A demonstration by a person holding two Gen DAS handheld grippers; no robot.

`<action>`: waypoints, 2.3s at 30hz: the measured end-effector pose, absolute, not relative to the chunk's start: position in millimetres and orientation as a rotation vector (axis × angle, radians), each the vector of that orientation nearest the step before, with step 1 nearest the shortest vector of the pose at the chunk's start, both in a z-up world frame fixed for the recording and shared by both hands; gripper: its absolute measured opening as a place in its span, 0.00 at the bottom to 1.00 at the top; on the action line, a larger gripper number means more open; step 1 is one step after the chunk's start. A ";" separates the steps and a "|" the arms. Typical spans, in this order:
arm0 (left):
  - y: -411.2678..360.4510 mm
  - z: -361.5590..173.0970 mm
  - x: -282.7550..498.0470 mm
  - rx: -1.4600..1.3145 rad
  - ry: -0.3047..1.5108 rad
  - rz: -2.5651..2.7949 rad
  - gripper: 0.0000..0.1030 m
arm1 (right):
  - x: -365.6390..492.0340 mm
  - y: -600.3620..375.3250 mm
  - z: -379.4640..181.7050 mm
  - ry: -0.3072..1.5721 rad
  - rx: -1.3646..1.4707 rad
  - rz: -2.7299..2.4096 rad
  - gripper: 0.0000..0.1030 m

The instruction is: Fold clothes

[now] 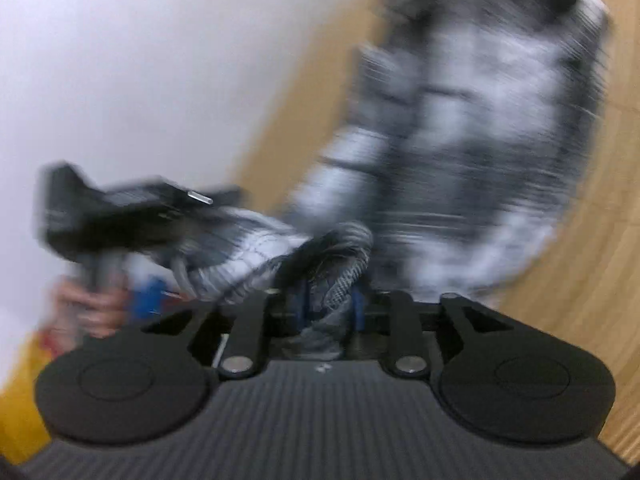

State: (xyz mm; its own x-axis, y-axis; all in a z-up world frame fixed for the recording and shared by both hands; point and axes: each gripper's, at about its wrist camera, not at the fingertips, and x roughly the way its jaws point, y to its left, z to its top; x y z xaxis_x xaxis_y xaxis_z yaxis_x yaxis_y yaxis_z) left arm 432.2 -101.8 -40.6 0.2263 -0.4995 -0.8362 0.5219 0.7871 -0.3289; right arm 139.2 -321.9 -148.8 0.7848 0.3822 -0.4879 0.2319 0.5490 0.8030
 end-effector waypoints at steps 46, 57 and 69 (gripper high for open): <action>-25.0 -32.2 351.0 -0.045 1.096 -0.485 0.74 | 244.6 -323.0 -112.6 0.680 0.439 0.513 0.56; -53.0 -67.5 385.7 0.033 1.153 -0.428 0.76 | 186.3 -323.3 -99.2 0.720 0.358 0.612 0.05; -54.2 -66.7 384.0 0.024 1.137 -0.418 0.78 | 188.6 -313.7 -114.8 0.785 0.316 0.600 0.57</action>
